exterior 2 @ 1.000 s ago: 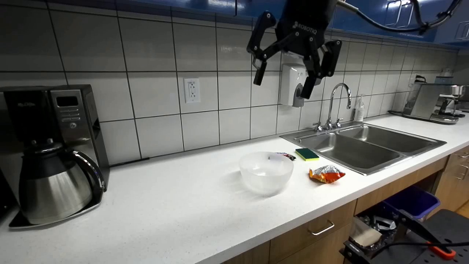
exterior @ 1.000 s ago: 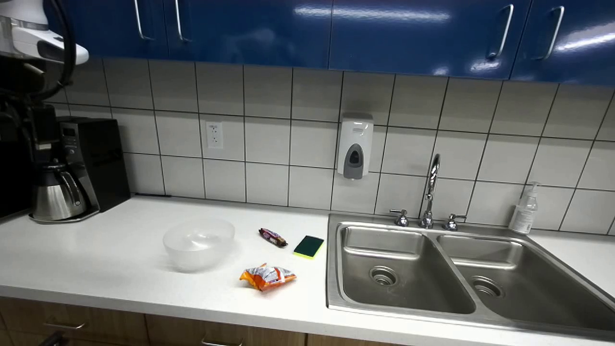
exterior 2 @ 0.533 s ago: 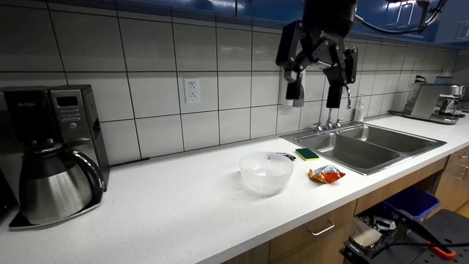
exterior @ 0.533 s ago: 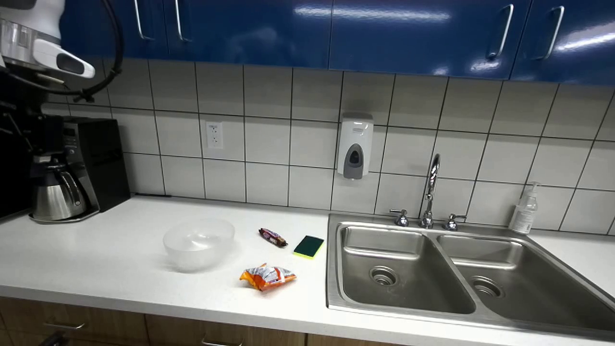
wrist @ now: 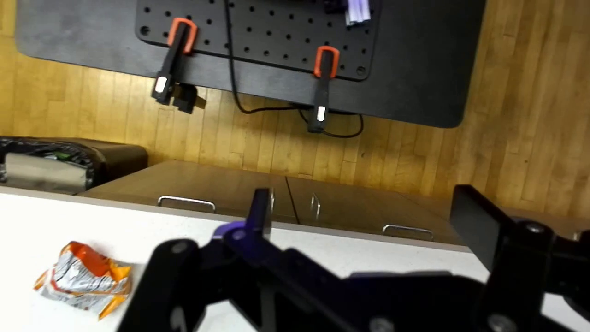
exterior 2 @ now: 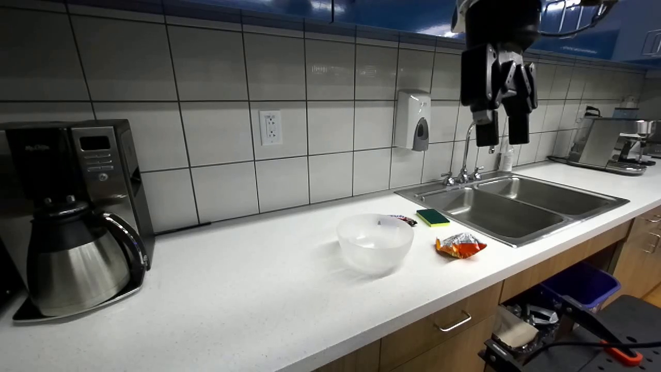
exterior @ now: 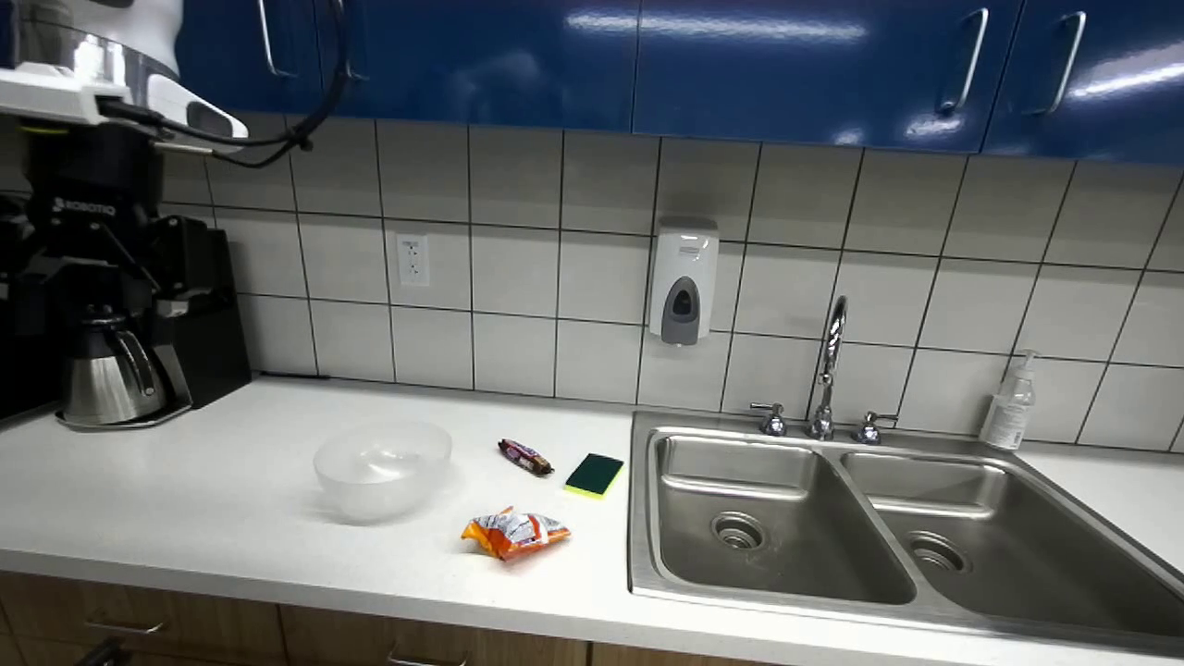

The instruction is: Put the black packet in the bowl

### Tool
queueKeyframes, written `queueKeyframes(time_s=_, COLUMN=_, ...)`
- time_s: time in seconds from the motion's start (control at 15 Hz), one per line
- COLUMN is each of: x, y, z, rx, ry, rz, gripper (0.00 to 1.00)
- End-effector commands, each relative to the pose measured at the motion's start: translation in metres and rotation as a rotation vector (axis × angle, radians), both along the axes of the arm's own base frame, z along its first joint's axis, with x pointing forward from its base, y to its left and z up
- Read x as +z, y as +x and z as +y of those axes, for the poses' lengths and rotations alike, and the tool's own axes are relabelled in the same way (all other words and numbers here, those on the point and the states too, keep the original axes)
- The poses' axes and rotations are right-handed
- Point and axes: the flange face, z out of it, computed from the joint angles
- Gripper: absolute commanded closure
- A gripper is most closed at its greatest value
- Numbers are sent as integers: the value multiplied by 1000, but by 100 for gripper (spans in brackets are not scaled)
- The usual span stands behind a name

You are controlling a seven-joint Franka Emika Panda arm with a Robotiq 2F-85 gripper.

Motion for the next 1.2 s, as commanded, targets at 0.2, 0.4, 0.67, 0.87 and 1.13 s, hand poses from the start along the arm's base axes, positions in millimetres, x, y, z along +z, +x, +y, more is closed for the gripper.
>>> queueKeyframes(time_s=0.2, x=1, y=16, z=-72, rx=134, ry=-116, rz=-48, gripper=0)
queueKeyframes(time_s=0.4, x=-5, y=26, z=-104, rx=170, ry=-134, rz=-90, gripper=0)
queueKeyframes(time_s=0.67, x=-17, y=45, z=-144, rx=207, ry=-118, rz=-146, gripper=0)
queueKeyframes(time_s=0.87, x=-29, y=62, z=-170, rx=239, ry=-93, rz=-163, gripper=0)
queueKeyframes(time_s=1.13, x=-41, y=90, z=-194, rx=291, ry=-75, rz=-164, gripper=0)
